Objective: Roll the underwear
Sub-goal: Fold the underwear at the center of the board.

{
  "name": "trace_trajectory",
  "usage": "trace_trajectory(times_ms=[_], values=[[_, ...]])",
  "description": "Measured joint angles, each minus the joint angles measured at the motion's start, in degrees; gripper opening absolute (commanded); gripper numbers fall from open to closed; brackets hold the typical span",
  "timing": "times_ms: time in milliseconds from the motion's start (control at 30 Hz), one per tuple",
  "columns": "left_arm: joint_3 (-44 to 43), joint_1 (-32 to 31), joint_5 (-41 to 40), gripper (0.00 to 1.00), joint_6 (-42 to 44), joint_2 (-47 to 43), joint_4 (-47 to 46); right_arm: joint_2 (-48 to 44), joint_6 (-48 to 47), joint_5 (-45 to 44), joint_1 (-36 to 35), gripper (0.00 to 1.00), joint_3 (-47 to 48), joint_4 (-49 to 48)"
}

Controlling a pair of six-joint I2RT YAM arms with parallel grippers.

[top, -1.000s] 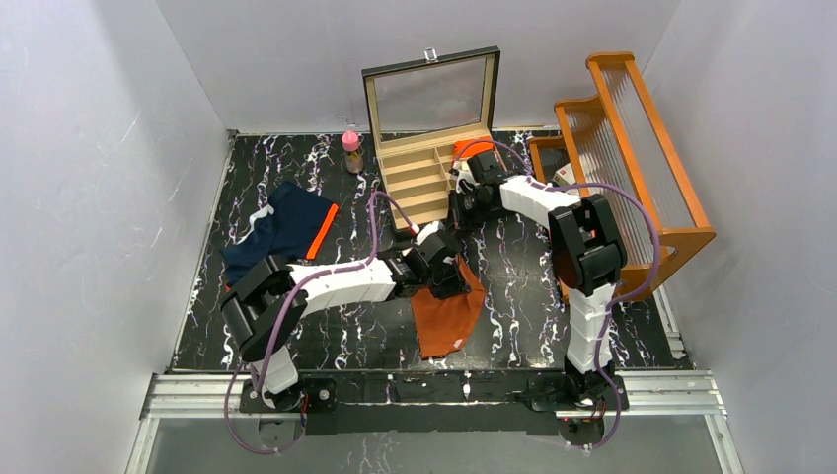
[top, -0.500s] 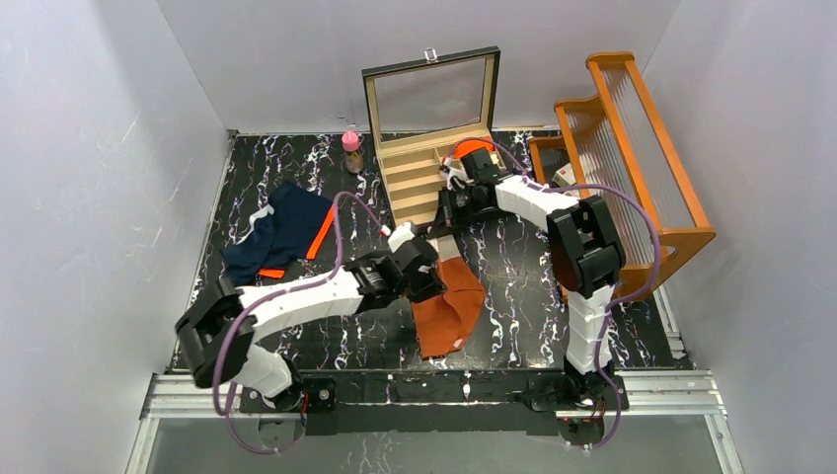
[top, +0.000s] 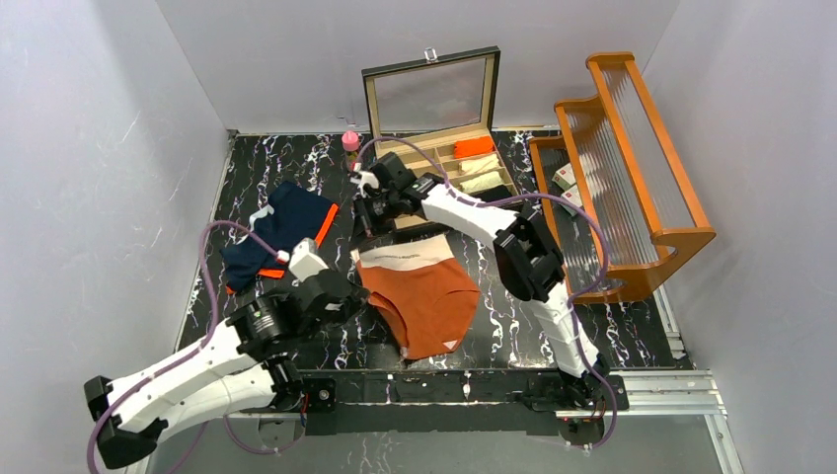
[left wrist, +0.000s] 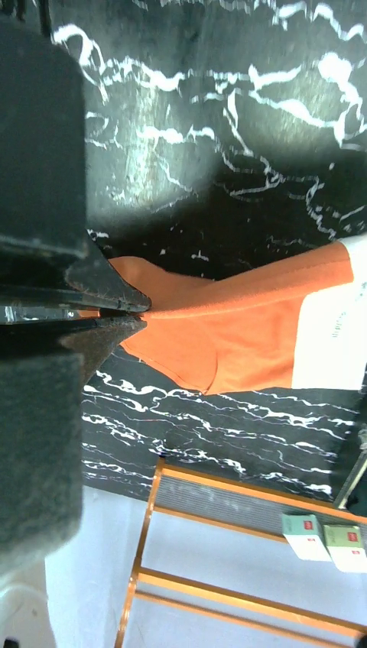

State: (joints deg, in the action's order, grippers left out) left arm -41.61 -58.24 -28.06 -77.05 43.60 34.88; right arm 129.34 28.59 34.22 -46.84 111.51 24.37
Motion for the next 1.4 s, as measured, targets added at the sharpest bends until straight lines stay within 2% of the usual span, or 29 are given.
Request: trace_trajectory(times_ms=[100,167,300,467,667,833,1233,1333,1400], values=[[0.1,0.0,-1.8,0.0,-0.3,-4.0,3.8,2.7,0.8,-0.7,-1.8,0.01,2.3,1.2],[0.1,0.0,-1.9,0.0,0.2,-3.4,4.5,3.1,1.0,-1.5,-2.0,0.01,2.4,2.4],[-2.2,0.0,-0.8,0.0,2.9,4.8,3.9,3.0,0.9,-2.7,-0.3,0.01,1.7,2.8],[-5.4,0.0,2.2,0.0,6.1,17.7,-1.1,0.4,0.1,-3.2,4.2,0.01,-6.1,2.5],[-7.3,0.0,5.4,0.0,8.0,25.1,-8.1,-3.4,-1.7,-2.6,10.9,0.01,-14.2,2.6],[-10.6,0.0,9.9,0.0,8.7,32.3,-14.4,-6.0,-3.7,-2.3,14.0,0.01,-17.0,2.5],[-15.2,0.0,15.5,0.0,8.7,44.1,-22.2,-7.1,-8.7,-3.0,16.9,0.01,-19.5,2.7],[-15.2,0.0,16.1,0.07,8.4,45.3,-23.5,-7.1,-9.5,-3.5,16.9,0.02,-19.5,2.8],[-15.2,0.0,16.8,0.13,8.3,46.1,-24.8,-7.1,-9.9,-4.2,16.9,0.07,-19.5,2.9]])
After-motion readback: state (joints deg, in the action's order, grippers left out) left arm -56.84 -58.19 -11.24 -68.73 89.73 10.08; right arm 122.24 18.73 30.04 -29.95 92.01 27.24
